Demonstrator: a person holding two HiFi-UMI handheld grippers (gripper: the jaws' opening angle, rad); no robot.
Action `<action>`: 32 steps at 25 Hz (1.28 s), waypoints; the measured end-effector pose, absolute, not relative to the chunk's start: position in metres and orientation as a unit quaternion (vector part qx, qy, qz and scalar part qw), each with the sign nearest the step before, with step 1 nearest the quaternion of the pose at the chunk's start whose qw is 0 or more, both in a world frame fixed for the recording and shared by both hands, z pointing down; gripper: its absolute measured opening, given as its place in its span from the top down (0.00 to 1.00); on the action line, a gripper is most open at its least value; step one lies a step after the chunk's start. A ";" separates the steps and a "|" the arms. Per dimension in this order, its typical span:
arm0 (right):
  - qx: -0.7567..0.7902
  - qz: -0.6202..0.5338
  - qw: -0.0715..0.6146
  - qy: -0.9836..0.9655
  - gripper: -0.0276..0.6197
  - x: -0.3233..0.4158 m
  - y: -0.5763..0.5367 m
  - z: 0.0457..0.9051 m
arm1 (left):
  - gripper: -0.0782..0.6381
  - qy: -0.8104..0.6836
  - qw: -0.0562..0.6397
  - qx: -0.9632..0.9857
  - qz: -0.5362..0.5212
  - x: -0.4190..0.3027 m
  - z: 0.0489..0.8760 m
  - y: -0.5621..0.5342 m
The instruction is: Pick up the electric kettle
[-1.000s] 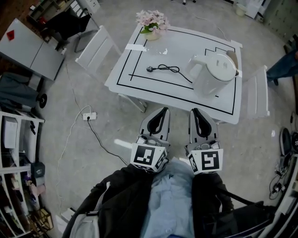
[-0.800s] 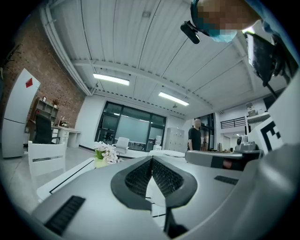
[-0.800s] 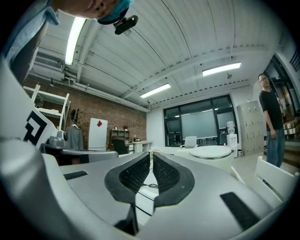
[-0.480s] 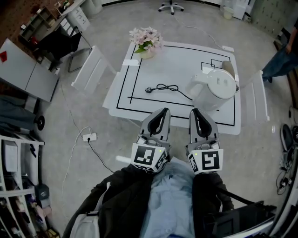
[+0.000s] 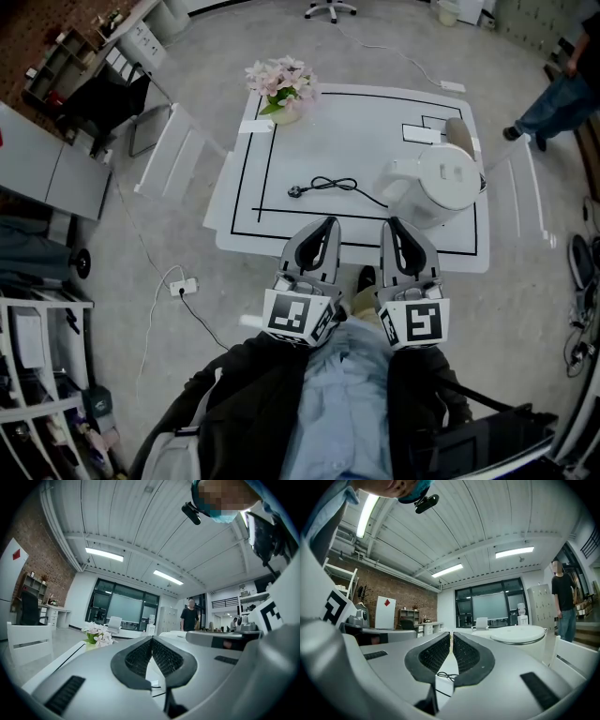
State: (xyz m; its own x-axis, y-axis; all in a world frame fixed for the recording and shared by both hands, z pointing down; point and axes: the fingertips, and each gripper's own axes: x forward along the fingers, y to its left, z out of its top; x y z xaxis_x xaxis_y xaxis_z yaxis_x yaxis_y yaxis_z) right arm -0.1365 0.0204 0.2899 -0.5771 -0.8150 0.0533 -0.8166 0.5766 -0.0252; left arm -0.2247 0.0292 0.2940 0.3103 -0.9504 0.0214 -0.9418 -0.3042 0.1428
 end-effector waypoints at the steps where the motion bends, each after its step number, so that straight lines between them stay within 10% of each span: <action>1: 0.461 0.027 0.019 -0.887 0.93 -0.136 0.017 0.293 | 0.88 -0.586 0.067 0.807 -0.032 -0.225 0.296 0.026; 24: 0.492 0.109 0.054 -0.862 0.92 -0.133 -0.053 0.368 | 0.88 -0.574 0.132 0.808 0.031 -0.225 0.363 -0.045; 32: 0.488 0.129 0.056 -0.862 0.66 -0.144 -0.059 0.384 | 0.88 -0.573 0.146 0.805 0.048 -0.227 0.380 -0.052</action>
State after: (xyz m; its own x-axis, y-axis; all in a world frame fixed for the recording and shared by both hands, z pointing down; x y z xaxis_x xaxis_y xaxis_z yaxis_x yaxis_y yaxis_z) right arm -0.1436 -0.0593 0.3840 -0.5183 -0.8259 0.2219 -0.8547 0.4915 -0.1669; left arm -0.2268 -0.0523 0.3796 0.3386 -0.9085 0.2450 -0.9367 -0.3009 0.1790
